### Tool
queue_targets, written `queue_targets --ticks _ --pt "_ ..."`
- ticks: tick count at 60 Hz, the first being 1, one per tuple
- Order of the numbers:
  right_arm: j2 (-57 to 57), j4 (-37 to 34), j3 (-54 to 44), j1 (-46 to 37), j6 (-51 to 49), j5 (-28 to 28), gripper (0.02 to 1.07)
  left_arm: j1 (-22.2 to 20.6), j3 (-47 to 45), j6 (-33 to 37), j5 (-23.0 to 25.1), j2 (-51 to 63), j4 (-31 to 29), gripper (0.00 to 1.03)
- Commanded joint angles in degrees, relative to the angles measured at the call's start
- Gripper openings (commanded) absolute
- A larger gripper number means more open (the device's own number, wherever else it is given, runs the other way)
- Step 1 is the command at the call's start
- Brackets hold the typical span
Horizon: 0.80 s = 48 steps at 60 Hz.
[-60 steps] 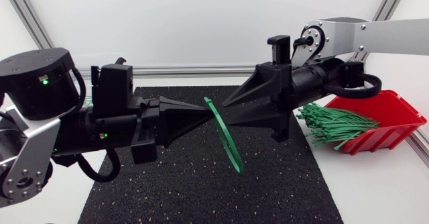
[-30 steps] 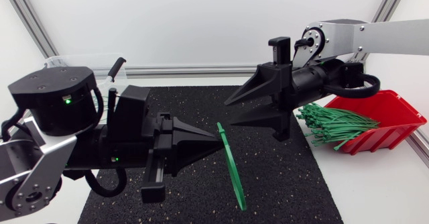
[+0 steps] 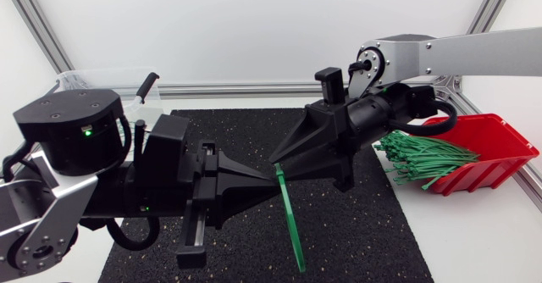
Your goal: Take a green cable tie from the red box, thread the tail through the head to close it, then place it in the transparent bin on the left.
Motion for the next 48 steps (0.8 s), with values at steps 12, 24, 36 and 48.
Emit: queue_targets --ticks 12,24,36,48 --pt "0.5 -2.7 -0.2 0.4 -1.6 0.1 0.23 0.1 -2.1 1.4 -0.1 -1.3 -0.2 0.04" --pt "0.2 -2.1 -0.6 -0.1 -1.6 0.1 0.08 -0.6 -2.2 1.3 -0.2 -1.8 -0.7 0.04" --pt "0.3 -1.9 -0.8 -0.1 -1.6 0.1 0.08 -2.3 -2.3 1.2 -0.5 -1.5 -0.7 0.04" --pt "2.9 -1.8 -0.2 -0.4 -1.3 0.1 0.08 -7.5 -1.9 0.6 -3.4 -6.1 -3.6 0.04"
